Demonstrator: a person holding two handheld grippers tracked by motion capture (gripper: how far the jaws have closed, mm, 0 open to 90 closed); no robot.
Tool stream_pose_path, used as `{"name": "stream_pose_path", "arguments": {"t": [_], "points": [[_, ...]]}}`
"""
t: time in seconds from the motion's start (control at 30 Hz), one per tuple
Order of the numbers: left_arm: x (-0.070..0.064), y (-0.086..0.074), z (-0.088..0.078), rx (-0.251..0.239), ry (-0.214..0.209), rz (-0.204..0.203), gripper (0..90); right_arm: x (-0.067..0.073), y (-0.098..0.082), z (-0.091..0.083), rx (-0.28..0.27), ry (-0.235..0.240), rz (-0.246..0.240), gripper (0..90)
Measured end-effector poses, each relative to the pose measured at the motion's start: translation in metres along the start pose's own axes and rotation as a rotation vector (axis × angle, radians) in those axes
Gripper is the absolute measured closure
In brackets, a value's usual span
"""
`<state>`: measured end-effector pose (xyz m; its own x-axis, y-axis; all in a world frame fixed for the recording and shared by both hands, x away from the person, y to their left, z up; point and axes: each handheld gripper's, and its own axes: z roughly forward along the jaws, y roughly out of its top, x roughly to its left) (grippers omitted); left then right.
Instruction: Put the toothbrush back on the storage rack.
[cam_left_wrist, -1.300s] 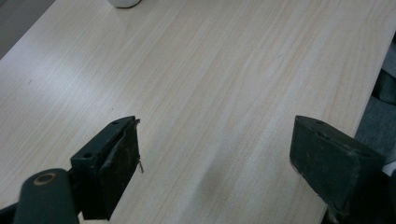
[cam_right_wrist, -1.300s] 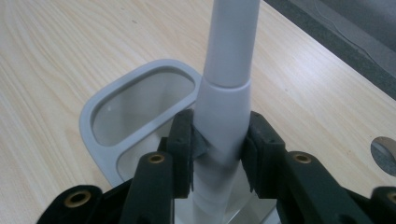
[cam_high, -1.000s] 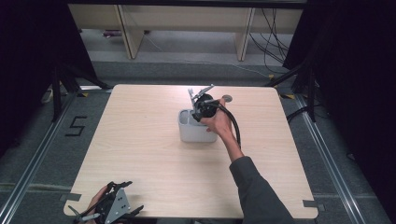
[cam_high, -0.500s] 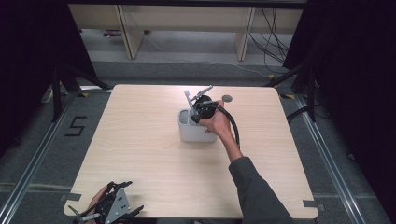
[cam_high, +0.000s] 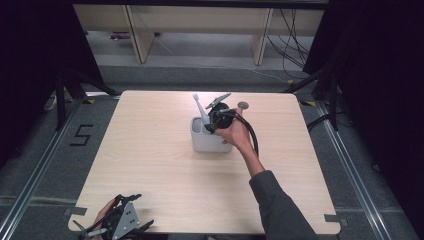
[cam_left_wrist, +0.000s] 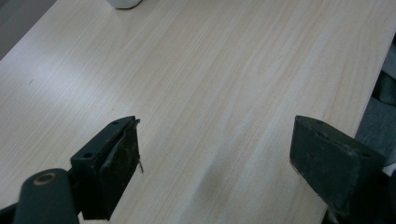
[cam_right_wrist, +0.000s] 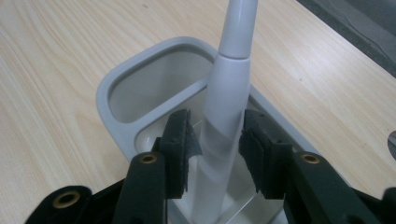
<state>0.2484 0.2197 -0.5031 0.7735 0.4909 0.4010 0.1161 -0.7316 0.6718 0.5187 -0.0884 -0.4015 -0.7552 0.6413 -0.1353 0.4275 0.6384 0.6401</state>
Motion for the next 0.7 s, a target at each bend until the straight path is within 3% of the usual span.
{"name": "stream_pose_path", "arguments": {"t": [0.03, 0.13, 0.23, 0.27, 0.37, 0.47, 0.5, 0.53, 0.6, 0.7], "points": [[0.001, 0.000, -0.001, 0.013, -0.004, 0.013, 15.4, 0.002, 0.000, -0.003, 0.009, 0.012, 0.034, 61.4], [0.000, 0.000, 0.001, -0.005, 0.011, -0.007, 15.4, 0.000, -0.002, -0.010, -0.016, 0.010, 0.028, 59.7], [0.001, 0.000, -0.001, 0.014, -0.003, 0.013, 15.4, 0.000, -0.005, -0.019, -0.019, 0.015, 0.051, 56.6], [-0.001, 0.000, 0.001, -0.006, 0.007, -0.007, 15.4, 0.000, -0.006, -0.020, -0.038, 0.012, 0.063, 55.4], [0.000, 0.000, -0.001, 0.016, -0.003, 0.014, 15.4, 0.002, -0.008, -0.028, -0.077, 0.030, 0.114, 50.2], [0.000, 0.000, 0.000, 0.013, -0.014, 0.014, 15.4, -0.001, -0.010, -0.032, -0.097, 0.028, 0.068, 45.7], [0.001, 0.001, -0.001, 0.021, -0.022, 0.017, 15.4, -0.001, -0.011, -0.035, -0.088, 0.031, 0.078, 44.4], [-0.001, 0.000, 0.001, -0.005, -0.007, -0.009, 15.4, 0.000, -0.012, -0.036, -0.087, 0.035, 0.107, 42.9], [0.001, 0.000, -0.001, 0.015, -0.013, 0.015, 15.4, 0.000, -0.015, -0.038, -0.092, 0.036, 0.095, 40.6], [0.001, 0.000, -0.001, 0.016, -0.014, 0.015, 15.4, -0.001, -0.019, -0.042, -0.108, 0.036, 0.095, 36.3]]}}
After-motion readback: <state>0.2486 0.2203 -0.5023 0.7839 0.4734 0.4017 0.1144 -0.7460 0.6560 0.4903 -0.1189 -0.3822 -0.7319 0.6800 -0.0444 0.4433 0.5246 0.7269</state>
